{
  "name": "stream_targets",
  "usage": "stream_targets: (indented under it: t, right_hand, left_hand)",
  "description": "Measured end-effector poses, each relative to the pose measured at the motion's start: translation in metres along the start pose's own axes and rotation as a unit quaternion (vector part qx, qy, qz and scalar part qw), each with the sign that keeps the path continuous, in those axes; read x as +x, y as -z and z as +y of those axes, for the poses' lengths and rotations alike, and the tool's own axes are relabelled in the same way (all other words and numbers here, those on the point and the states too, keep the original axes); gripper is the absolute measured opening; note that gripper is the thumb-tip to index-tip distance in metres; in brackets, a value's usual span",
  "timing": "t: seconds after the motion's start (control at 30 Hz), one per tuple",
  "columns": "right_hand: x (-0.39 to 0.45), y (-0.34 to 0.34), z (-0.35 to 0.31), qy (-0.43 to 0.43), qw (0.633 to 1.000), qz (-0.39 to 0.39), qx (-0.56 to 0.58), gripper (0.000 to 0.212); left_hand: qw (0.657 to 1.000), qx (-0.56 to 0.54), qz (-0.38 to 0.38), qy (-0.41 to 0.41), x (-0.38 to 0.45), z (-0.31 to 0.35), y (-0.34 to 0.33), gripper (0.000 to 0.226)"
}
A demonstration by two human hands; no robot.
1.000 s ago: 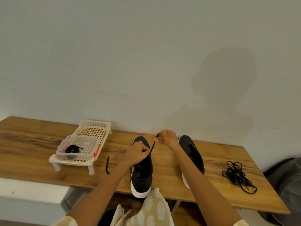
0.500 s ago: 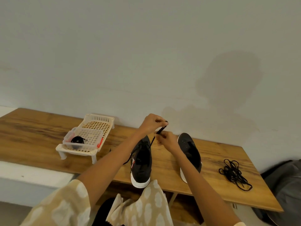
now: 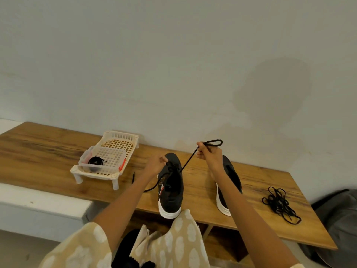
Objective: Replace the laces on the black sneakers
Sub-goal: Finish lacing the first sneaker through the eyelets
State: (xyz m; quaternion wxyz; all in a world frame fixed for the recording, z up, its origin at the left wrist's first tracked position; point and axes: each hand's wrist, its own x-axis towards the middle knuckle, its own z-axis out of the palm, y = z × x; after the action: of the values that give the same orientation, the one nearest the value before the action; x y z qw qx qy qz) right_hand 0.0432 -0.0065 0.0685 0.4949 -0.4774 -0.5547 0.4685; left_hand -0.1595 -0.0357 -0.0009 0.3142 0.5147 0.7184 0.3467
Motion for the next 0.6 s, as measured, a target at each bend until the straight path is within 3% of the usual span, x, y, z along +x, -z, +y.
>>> stream_targets:
  t: [0.07, 0.13, 0.3, 0.43, 0.53, 0.6]
  right_hand:
    - [0.004, 0.004, 0.012, -0.046, 0.998, 0.039, 0.025, 0.015]
    - [0.009, 0.01, 0.032, -0.103, 0.993, 0.045, -0.022, 0.02]
    - [0.01, 0.013, 0.086, -0.192, 0.966, -0.005, -0.173, 0.018]
    - [0.007, 0.002, 0.126, -0.273, 0.94, -0.06, -0.196, 0.018]
    - [0.005, -0.003, 0.142, -0.281, 0.931, -0.066, -0.222, 0.008]
    - [0.005, -0.006, 0.148, -0.254, 0.933, -0.063, -0.246, 0.021]
  left_hand:
    - [1.0, 0.009, 0.011, 0.012, -0.002, -0.018, -0.004, 0.02]
    - [1.0, 0.009, 0.015, 0.01, -0.003, -0.03, -0.009, 0.022]
    - [0.999, -0.022, 0.028, -0.031, 0.006, -0.042, -0.022, 0.023]
    - [0.997, -0.068, 0.03, -0.028, 0.018, -0.045, -0.027, 0.031]
    - [0.998, -0.053, 0.021, -0.036, 0.03, -0.05, -0.03, 0.033]
    - [0.998, -0.046, 0.022, -0.045, 0.036, -0.051, -0.033, 0.023]
